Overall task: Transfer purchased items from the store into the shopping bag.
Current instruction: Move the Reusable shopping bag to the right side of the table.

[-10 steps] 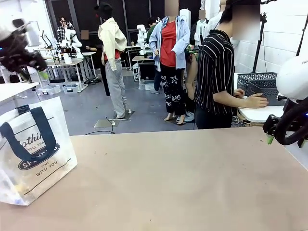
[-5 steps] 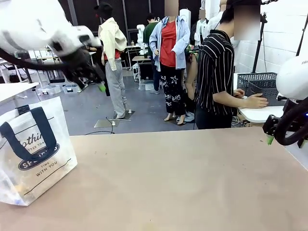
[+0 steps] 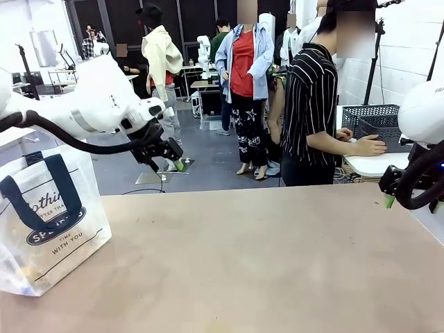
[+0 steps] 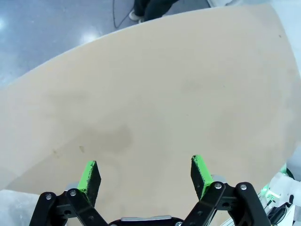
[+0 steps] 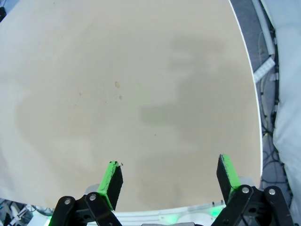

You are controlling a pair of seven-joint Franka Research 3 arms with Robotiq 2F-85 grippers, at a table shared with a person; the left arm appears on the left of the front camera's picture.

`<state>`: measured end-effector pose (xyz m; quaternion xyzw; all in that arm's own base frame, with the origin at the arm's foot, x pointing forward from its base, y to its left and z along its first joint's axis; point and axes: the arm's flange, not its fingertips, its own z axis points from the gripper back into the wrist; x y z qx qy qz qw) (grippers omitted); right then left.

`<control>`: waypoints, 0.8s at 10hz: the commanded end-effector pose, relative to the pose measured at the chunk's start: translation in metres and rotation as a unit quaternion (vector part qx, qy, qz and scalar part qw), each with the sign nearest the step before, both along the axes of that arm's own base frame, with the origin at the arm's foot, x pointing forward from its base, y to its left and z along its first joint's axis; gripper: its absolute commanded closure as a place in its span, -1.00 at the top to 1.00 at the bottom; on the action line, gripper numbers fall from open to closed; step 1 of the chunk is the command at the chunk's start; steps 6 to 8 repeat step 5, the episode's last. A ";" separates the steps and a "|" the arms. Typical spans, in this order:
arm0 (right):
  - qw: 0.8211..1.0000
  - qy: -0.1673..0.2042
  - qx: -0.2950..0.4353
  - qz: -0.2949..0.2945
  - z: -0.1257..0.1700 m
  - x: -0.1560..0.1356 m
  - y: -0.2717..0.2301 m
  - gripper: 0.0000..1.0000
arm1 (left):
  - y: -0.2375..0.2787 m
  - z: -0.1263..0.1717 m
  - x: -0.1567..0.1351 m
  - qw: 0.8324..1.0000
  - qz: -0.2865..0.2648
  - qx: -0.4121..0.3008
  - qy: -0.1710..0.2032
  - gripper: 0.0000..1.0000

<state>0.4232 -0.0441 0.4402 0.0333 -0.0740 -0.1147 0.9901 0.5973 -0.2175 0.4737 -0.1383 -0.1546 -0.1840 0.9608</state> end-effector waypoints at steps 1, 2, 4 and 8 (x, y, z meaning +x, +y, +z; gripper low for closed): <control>1.000 0.003 -0.006 0.003 0.000 -0.001 -0.001 1.00 | -0.001 -0.006 -0.013 1.000 0.015 -0.015 -0.005 1.00; 1.000 0.003 -0.006 0.003 0.000 -0.001 -0.001 1.00 | 0.004 -0.008 -0.015 1.000 0.010 -0.024 -0.013 1.00; 1.000 0.003 -0.006 0.003 0.000 -0.001 -0.001 1.00 | -0.004 -0.015 -0.004 1.000 0.006 -0.005 0.001 1.00; 1.000 0.003 -0.006 0.003 0.000 -0.001 -0.001 1.00 | -0.004 -0.015 -0.004 1.000 0.006 -0.005 0.001 1.00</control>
